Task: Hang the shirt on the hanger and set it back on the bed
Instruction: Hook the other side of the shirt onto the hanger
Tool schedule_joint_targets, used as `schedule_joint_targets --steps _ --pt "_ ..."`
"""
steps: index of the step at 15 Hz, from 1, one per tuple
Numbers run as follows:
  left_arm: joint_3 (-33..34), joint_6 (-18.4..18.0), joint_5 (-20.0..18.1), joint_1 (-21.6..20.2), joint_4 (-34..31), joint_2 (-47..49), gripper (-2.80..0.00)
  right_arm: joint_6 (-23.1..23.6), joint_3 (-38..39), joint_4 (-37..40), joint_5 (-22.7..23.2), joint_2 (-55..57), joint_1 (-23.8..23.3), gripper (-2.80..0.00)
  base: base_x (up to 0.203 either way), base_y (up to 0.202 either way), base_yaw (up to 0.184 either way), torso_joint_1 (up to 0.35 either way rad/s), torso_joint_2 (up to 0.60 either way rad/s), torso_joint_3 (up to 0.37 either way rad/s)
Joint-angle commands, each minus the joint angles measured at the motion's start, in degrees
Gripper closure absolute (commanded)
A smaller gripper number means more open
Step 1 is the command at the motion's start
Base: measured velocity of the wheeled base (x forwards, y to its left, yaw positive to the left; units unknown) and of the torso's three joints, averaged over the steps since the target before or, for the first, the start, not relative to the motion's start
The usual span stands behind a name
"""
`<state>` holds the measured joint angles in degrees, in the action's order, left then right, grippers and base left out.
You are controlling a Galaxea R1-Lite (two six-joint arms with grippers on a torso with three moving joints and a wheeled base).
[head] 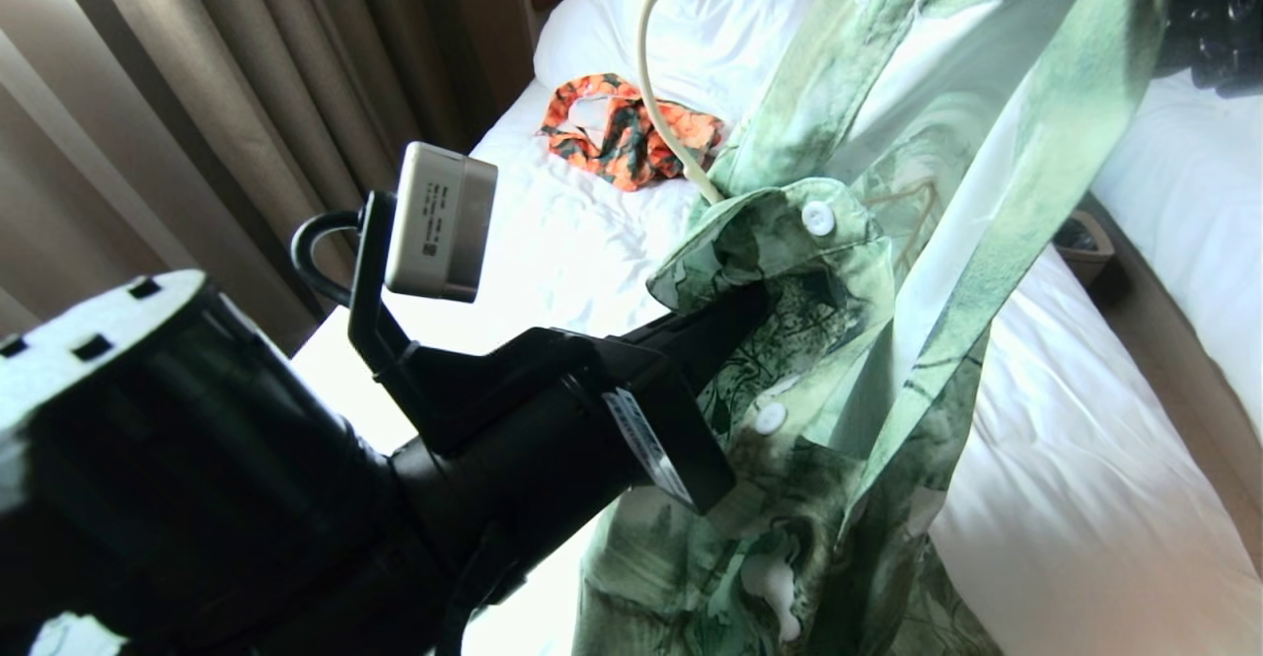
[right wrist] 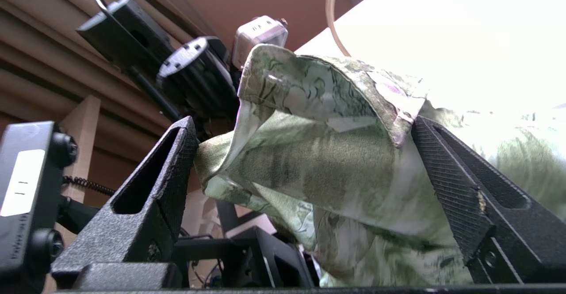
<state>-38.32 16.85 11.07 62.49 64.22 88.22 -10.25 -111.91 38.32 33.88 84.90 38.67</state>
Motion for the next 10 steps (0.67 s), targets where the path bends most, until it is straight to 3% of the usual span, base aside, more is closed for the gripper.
schedule_joint_targets --steps 1,5,8,10 --pt "-0.01 0.11 0.09 0.00 0.38 0.11 0.00 -1.27 -0.47 -3.26 0.53 0.65 0.68 -2.80 0.000 0.000 0.000 0.000 0.00 0.000" --pt "0.14 0.11 0.18 0.13 0.38 -0.13 0.00 -3.07 -0.54 -7.90 0.84 0.97 2.58 -2.80 0.000 0.000 0.000 0.000 0.00 0.000" --pt "0.17 0.11 0.27 0.44 0.38 -0.42 0.00 -2.81 -0.63 -6.54 -0.46 0.56 2.30 -2.80 0.000 0.000 0.000 0.000 0.00 0.000" --pt "0.17 -0.15 0.27 0.44 0.38 -0.60 0.00 -0.06 -1.02 -1.46 -6.85 0.16 2.17 -2.80 0.000 0.000 0.000 0.000 0.00 0.000"
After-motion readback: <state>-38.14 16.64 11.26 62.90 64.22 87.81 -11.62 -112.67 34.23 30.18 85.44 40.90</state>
